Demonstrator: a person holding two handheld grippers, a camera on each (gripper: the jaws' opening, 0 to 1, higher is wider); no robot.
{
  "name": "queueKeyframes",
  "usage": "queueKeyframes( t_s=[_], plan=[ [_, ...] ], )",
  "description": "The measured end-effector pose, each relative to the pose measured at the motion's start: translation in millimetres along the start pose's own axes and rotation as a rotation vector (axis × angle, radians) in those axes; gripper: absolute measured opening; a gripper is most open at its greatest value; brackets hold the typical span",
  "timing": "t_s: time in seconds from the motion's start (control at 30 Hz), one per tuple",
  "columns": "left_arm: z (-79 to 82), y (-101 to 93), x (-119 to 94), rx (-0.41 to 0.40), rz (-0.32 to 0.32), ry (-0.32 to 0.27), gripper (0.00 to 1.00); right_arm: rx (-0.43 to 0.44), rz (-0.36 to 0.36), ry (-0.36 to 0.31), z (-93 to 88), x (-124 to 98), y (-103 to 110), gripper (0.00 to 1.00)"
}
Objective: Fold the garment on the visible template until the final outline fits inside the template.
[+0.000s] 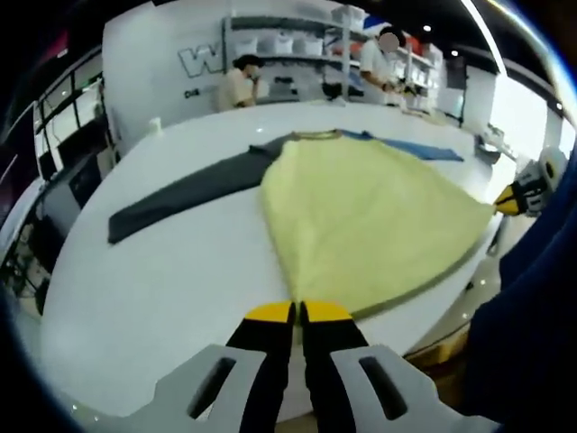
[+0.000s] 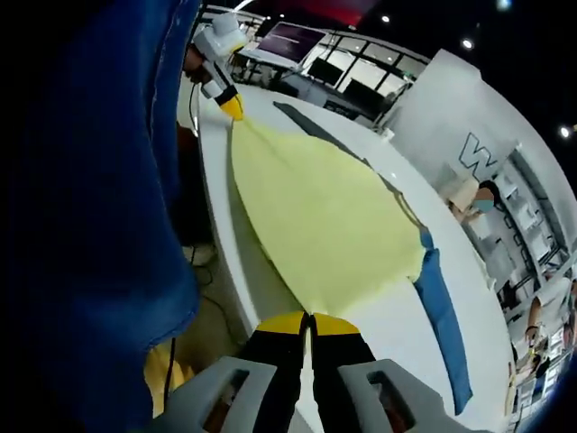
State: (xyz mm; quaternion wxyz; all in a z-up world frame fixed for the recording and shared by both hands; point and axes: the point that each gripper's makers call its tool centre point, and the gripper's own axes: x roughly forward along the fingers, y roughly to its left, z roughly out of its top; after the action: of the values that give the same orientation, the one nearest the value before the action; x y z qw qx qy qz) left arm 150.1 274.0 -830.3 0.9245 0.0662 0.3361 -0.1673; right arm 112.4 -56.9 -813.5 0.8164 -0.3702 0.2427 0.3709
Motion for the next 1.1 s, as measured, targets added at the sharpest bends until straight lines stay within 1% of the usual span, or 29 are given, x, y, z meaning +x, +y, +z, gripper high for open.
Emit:
queueKeyframes(
  t_s=[0.13, 0.27, 0.33, 0.43, 0.5, 0.6, 0.63, 0.67, 0.7, 0.73, 0.77, 0.8, 0.87, 0.9, 0.93, 0.97, 1.03, 1.1],
  plan=[
    [-1.7, 3.4, 0.4, -0.019, -0.001, -0.004, 0.04, 0.021, 0.018, -0.004, -0.1, 0.0, 1.1, 0.0],
    [-2.1, 3.1, 0.8, -0.016, -0.001, -0.003, 0.04, 0.048, 0.021, -0.007, -0.9, -1.9, 0.4, 0.0],
    [-4.2, 3.3, 2.8, -0.014, -0.003, 0.0, 0.04, 0.076, 0.021, -0.014, -1.8, -4.7, -1.5, 0.01],
    [-7.3, 5.0, 3.8, -0.023, 0.001, -0.001, 0.04, 0.19, 0.024, -0.051, -2.5, -14.9, -5.3, 0.13],
    [-8.2, 6.8, 4.2, -0.029, 0.004, -0.003, 0.04, 0.231, 0.01, -0.055, -7.5, -23.6, -12.0, 0.16],
    [-9.2, 9.5, 5.0, -0.03, 0.008, -0.002, 0.04, 0.248, -0.005, -0.062, -12.2, -30.8, -19.1, 0.18],
    [-9.8, 13.0, 5.8, -0.034, 0.013, -0.002, 0.04, 0.293, -0.026, -0.053, -19.7, -33.6, -27.9, 0.2],
    [-9.9, 14.2, 5.9, -0.035, 0.014, -0.003, 0.04, 0.318, -0.034, -0.052, -22.6, -34.0, -31.5, 0.22],
    [-10.0, 17.4, 6.0, -0.036, 0.02, -0.003, 0.04, 0.367, -0.056, -0.051, -28.7, -33.5, -41.2, 0.22],
    [-10.2, 18.9, 6.0, -0.037, 0.022, -0.002, 0.04, 0.387, -0.067, -0.047, -31.8, -33.3, -46.4, 0.23],
    [-10.6, 20.4, 6.1, -0.038, 0.024, -0.001, 0.04, 0.396, -0.081, -0.046, -34.0, -14.6, -40.9, 0.23],
    [-11.3, 22.6, 6.2, -0.036, 0.028, 0.002, 0.04, 0.414, -0.105, -0.045, -37.6, -4.5, -45.4, 0.23],
    [-11.7, 26.9, 6.4, -0.042, 0.033, 0.005, 0.04, 0.435, -0.157, -0.019, -51.9, 3.3, -70.8, 0.23],
    [-11.9, 27.9, 6.8, -0.042, 0.034, 0.006, 0.04, 0.445, -0.167, -0.014, -54.4, 4.0, -75.3, 0.23],
    [-12.5, 29.2, 7.3, -0.041, 0.037, 0.01, 0.04, 0.476, -0.188, -0.021, -57.1, 5.1, -85.2, 0.24],
    [-12.8, 30.8, 8.0, -0.04, 0.038, 0.014, 0.04, 0.512, -0.214, -0.036, -58.8, 7.6, -101.6, 0.25],
    [-12.6, 32.4, 9.0, -0.043, 0.036, 0.018, 0.04, 0.554, -0.249, -0.016, -68.3, 9.8, -123.2, 0.27],
    [-12.8, 33.4, 9.4, -0.039, 0.037, 0.023, 0.04, 0.601, -0.288, -0.013, -79.0, 13.3, -146.1, 0.3]
  ],
)
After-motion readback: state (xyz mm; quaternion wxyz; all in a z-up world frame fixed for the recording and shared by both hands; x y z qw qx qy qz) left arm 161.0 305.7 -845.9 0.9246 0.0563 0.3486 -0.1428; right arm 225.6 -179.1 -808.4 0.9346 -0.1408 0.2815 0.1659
